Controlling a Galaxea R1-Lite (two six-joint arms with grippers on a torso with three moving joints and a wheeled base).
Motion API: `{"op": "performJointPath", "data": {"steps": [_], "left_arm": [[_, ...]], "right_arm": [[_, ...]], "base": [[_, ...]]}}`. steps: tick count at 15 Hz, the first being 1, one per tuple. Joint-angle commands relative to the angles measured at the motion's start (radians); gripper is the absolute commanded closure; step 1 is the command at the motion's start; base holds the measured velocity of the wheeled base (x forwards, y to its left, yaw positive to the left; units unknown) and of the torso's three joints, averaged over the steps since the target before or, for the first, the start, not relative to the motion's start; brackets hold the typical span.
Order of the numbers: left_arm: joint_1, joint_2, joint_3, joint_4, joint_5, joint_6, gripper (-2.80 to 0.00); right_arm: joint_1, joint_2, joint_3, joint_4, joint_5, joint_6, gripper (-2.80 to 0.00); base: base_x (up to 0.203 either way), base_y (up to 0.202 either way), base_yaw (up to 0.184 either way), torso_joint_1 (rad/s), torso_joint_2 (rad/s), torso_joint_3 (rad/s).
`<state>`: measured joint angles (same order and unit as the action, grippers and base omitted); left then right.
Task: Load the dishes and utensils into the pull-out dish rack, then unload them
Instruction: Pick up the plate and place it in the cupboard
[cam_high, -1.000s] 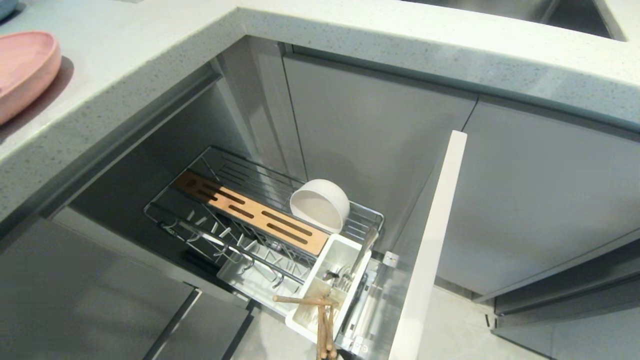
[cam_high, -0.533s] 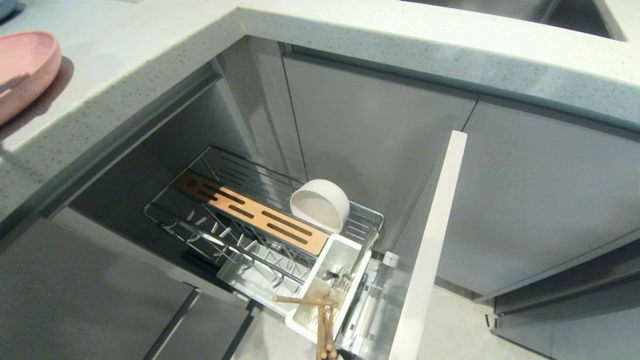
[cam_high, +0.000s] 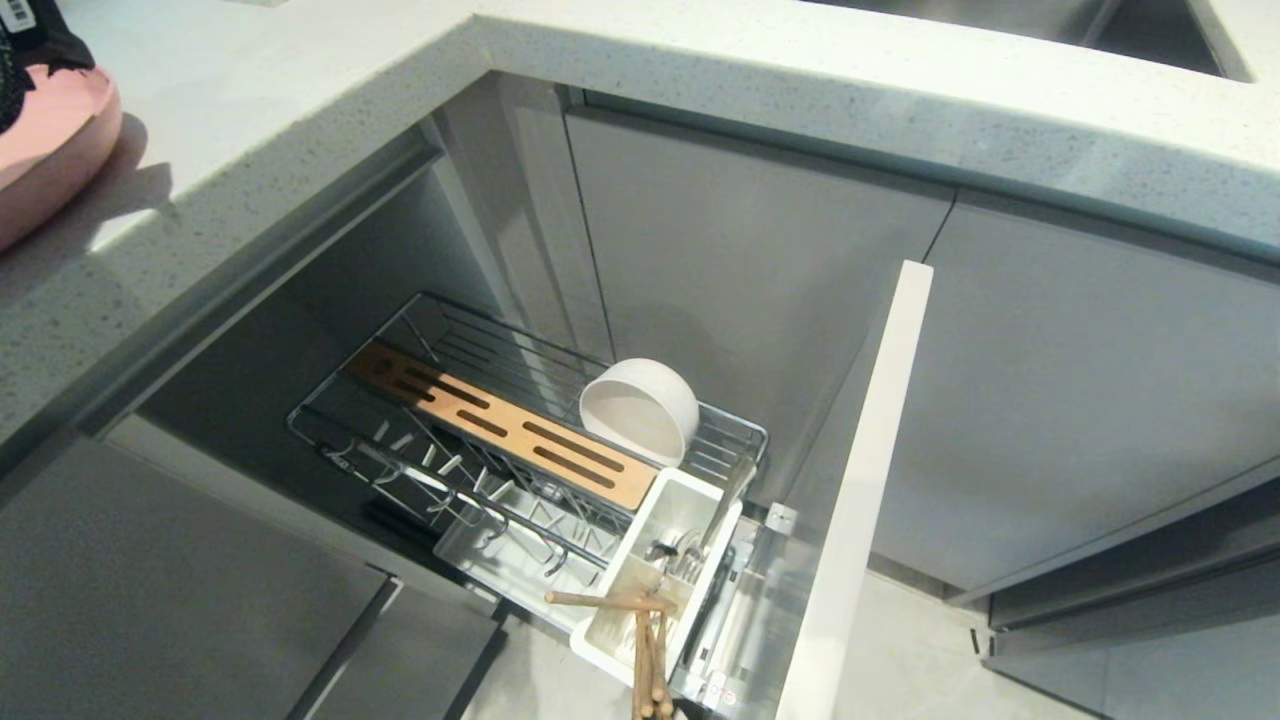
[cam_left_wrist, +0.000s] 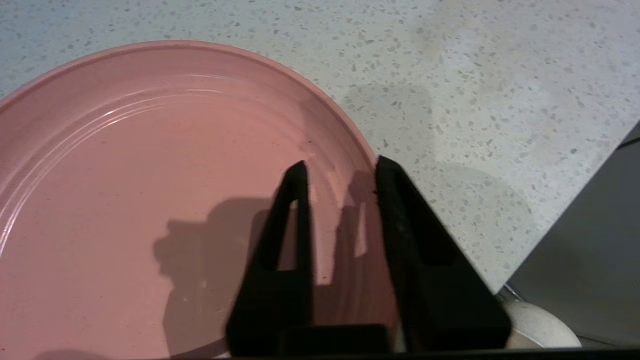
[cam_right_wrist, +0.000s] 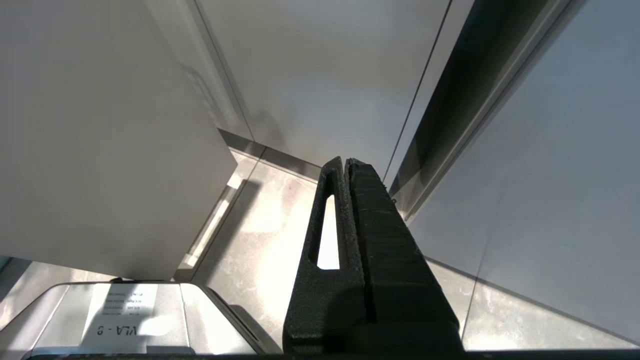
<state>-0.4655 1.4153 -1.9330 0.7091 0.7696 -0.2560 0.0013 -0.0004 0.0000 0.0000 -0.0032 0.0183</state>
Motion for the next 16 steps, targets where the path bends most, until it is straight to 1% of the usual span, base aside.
{"op": "performJointPath", "data": {"steps": [1,3,6,10,12,16], "left_arm": [[-0.001,0.005,0.0,0.003,0.017,0.003,-2.8],[-0.001,0.011,0.0,0.003,0.019,0.012,-2.8],[-0.001,0.011,0.008,0.017,0.025,0.002,-2.8],[0.001,0.02,0.009,0.018,0.022,-0.03,-2.8],[0.001,0.03,0.011,0.018,0.023,-0.036,-2.8],[0.001,0.048,0.017,0.019,0.022,-0.083,-2.8]], "right_arm": [[0.0,0.0,0.002,0.0,0.0,0.0,0.0],[0.0,0.0,0.002,0.0,0.0,0.0,0.0],[0.0,0.0,0.002,0.0,0.0,0.0,0.0],[0.0,0.0,0.002,0.0,0.0,0.0,0.0],[0.0,0.0,0.002,0.0,0.0,0.0,0.0],[0.0,0.0,0.002,0.0,0.0,0.0,0.0]], "base": [[0.0,0.0,0.0,0.0,0.0,0.0],[0.0,0.0,0.0,0.0,0.0,0.0],[0.0,0.0,0.0,0.0,0.0,0.0],[0.0,0.0,0.0,0.0,0.0,0.0],[0.0,0.0,0.0,0.0,0.0,0.0],[0.0,0.0,0.0,0.0,0.0,0.0]]}}
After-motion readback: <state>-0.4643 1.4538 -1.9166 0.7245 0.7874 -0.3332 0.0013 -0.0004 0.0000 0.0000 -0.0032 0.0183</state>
